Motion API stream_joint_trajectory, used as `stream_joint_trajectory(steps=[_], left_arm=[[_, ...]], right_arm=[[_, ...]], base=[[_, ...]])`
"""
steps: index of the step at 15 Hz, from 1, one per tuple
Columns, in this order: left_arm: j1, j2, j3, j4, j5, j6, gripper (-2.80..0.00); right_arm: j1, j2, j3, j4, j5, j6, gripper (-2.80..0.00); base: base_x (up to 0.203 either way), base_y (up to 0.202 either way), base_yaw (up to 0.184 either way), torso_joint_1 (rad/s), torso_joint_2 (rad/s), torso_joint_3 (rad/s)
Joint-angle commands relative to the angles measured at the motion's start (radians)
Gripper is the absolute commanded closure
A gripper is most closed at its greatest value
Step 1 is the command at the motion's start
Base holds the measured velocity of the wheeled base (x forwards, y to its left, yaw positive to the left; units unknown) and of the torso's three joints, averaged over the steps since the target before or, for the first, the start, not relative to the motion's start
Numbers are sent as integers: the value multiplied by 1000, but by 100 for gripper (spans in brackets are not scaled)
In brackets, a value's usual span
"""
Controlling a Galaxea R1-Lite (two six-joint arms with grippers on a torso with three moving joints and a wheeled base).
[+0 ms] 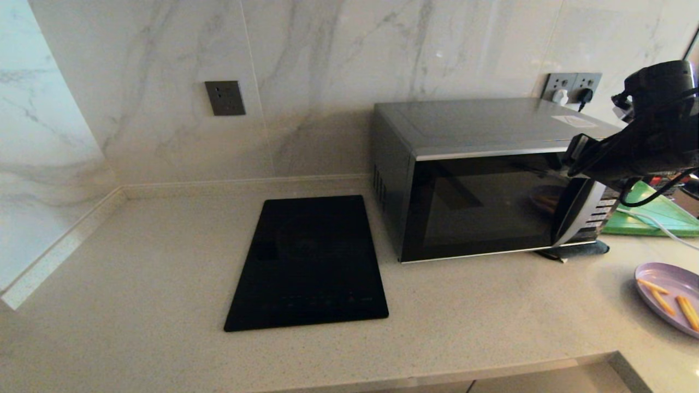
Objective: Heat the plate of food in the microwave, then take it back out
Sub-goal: Close the microwave oven
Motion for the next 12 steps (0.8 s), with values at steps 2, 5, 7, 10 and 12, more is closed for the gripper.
stream_joint_trajectory(steps=[2,5,7,10,12], left_arm=[[0,2,0,0,1,-1,0],[0,2,0,0,1,-1,0],[0,2,0,0,1,-1,0],[0,2,0,0,1,-1,0],[0,2,0,0,1,-1,0]], right_arm=[[-2,-126,101,6,5,2,0],[-2,-332,261,11,28,-23,0],[-4,-491,386,14,31,-67,0],[-5,-730,555,23,2,-152,0],[19,-885,640,60,-34,-217,0]], base=[[0,0,0,0,0,0],[0,0,0,0,0,0],[0,0,0,0,0,0],[0,0,0,0,0,0],[0,0,0,0,0,0]])
